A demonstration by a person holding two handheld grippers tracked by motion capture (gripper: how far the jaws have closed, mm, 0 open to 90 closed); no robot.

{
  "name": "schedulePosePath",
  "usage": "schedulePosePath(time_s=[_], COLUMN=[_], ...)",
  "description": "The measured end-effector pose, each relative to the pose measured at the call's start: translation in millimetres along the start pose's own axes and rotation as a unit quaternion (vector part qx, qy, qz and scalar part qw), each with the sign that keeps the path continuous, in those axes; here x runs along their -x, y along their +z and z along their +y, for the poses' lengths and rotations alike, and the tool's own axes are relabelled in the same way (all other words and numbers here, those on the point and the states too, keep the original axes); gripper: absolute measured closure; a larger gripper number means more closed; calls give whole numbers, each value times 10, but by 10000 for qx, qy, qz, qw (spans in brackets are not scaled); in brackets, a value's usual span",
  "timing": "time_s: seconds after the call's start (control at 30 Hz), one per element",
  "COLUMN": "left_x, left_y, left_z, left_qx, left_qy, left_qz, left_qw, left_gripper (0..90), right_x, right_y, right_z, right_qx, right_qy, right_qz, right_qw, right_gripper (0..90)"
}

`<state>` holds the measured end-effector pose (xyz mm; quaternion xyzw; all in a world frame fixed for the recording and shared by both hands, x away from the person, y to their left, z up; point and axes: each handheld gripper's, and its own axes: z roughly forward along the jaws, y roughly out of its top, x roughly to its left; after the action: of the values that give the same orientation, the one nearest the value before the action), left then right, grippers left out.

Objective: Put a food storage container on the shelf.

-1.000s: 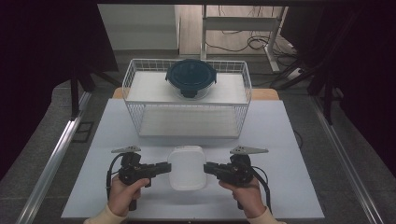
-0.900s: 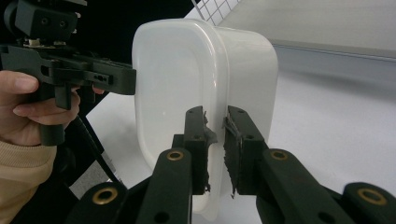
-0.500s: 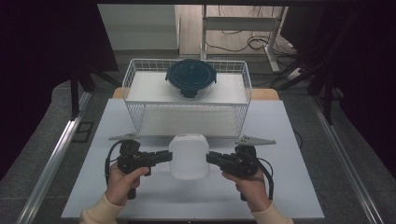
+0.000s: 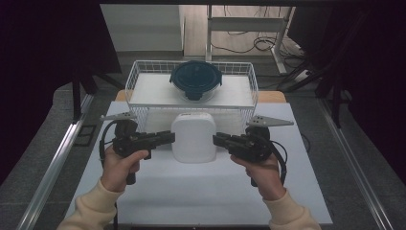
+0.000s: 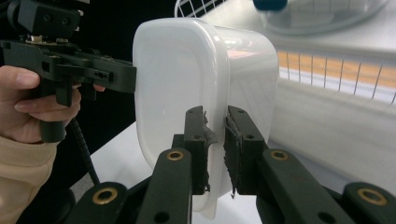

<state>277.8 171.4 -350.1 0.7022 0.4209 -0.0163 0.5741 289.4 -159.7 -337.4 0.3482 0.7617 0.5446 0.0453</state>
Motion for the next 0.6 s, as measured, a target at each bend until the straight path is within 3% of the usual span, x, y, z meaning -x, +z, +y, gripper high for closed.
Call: schedulePosePath(time_s=[0.33, 0.6], left_x=[-17, 3], left_y=[-59, -110], left_z=[263, 433], left_qx=[145, 195], left_qy=[20, 116], left_qz=[68, 129], left_qw=[9999, 9997], left_gripper=[769, 771], right_x=[-63, -29], right_y=[-14, 22], right_z=[347, 506], right_qx=[53, 85], right_qy=[-261, -236], right_qz=[-21, 10], right_qw=[9996, 9997], right_gripper=[786, 787])
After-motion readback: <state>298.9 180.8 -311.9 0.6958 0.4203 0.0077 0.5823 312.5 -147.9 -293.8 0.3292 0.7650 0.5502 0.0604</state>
